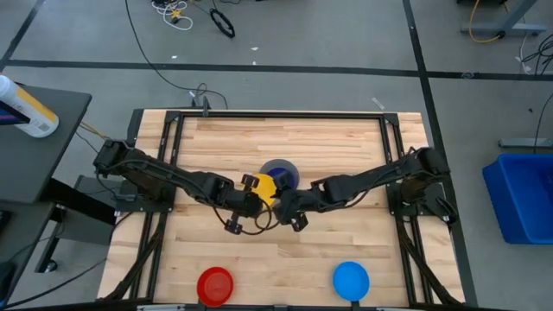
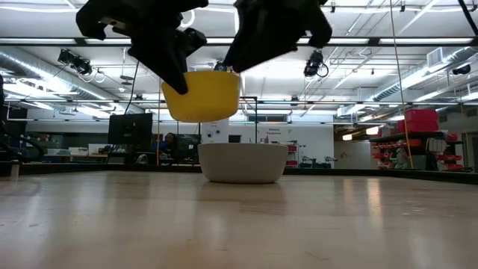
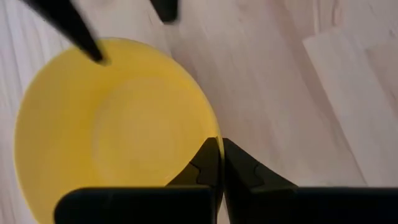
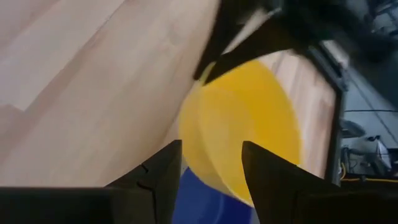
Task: Nest bowls inside each other
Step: Stack the yellow bowl in the dark blue bowl
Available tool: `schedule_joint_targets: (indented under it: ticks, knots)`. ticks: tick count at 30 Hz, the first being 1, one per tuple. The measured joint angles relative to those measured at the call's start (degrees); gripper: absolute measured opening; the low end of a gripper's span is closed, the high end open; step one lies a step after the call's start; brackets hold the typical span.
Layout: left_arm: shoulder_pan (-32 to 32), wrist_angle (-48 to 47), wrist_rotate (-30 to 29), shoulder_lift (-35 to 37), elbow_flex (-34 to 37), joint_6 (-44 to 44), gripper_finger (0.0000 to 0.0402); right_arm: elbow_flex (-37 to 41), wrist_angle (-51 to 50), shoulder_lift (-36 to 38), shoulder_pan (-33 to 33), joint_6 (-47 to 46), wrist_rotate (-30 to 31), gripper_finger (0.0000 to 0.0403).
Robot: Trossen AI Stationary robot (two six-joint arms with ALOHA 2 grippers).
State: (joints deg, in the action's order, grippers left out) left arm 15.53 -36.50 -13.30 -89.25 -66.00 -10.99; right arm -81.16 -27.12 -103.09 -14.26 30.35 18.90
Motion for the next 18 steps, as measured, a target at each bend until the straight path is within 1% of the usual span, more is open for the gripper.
schedule_joint_targets:
  ticks: [6,9,11,12,15,16,18]
  knots:
    - [0.00,0.07,0.24,-0.02,0.00,-0.80,0.0006,-2.94,-2.48,-5.10,-0.04,0.61,0.39,0.0175]
    - [0.00,0.44,0.11,0.00,-0.13,-0.82,0.0006,-3.21,-1.59,-5.77,-0.02,1.63,0.55,0.0163]
    - [0.00,0.45,0.03,-0.01,-0.13,-0.62,0.0006,-3.20,0.33,-5.77,-0.02,1.61,0.51,0.0137]
    - [0.00,0.63,0.00,0.00,-0.13,-0.62,0.0006,-3.20,1.21,-5.77,-0.02,1.61,0.67,0.0117]
    - [-0.01,0.72,-0.40,0.00,-0.13,-0.94,0.0006,-3.20,1.55,-5.77,-0.13,1.67,1.70,0.0037]
    - [-0.07,1.07,-0.36,0.00,-0.13,-1.26,0.0006,-3.18,1.16,-5.77,-0.17,1.59,2.00,0.0021]
    - [-0.07,1.29,-0.61,0.00,-0.13,-1.65,0.0006,-3.13,0.86,-5.92,-0.15,0.47,1.97,0.0010]
